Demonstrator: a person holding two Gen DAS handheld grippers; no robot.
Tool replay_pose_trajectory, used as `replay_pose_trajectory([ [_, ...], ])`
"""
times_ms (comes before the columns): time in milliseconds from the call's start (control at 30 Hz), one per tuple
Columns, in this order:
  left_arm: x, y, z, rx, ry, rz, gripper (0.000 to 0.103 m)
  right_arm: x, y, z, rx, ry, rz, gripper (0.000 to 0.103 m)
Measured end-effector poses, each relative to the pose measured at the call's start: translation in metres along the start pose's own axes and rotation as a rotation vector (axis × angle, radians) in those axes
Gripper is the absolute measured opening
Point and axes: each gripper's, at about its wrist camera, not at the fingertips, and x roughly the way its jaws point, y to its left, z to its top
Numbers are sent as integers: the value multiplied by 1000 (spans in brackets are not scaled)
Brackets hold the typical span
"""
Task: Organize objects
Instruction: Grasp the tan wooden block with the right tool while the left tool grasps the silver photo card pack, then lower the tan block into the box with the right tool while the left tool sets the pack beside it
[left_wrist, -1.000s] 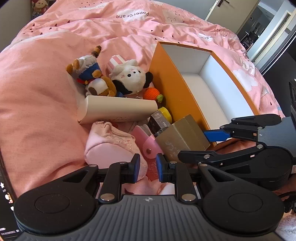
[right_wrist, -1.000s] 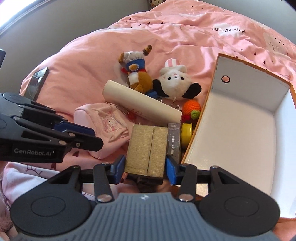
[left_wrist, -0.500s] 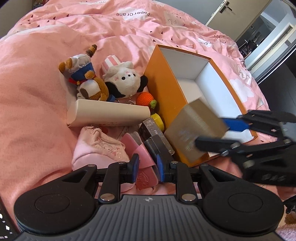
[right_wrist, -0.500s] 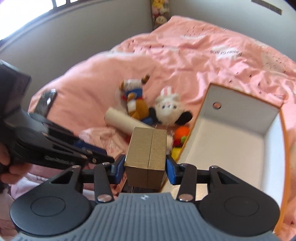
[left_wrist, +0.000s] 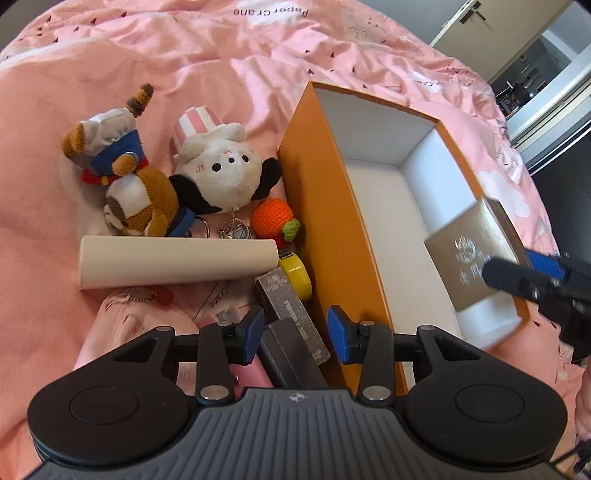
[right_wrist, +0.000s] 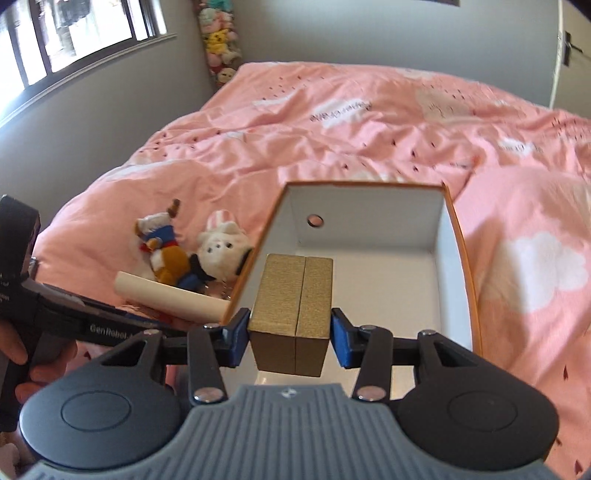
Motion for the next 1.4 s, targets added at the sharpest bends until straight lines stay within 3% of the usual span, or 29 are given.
replay_pose_trajectory([
  [300,46,10,14,-124,79,-3,48,27,-35,-11,94,59,-7,48],
  [467,60,13,16,-160,115,28,46,48,-47,-21,188,144,84,48],
  [567,64,13,15,-143,137,45,42,59,-45,-28,224,185,137,48],
  [900,72,5,15,-107,163,85,34,79,-39,-31,217,231,143,48],
  [1000,64,8,11,-129,129,69,33,80,-41,-32,231,232,136,48],
  [1100,41,1,7,-83,82,72,30,76,-43,-32,240,222,125,48],
  [1267,-7,-8,10,-31,36,-3,25,70,-48,-32,245,208,109,47],
  [1400,-41,-16,16,35,-28,-19,25,63,-50,-30,247,183,104,47],
])
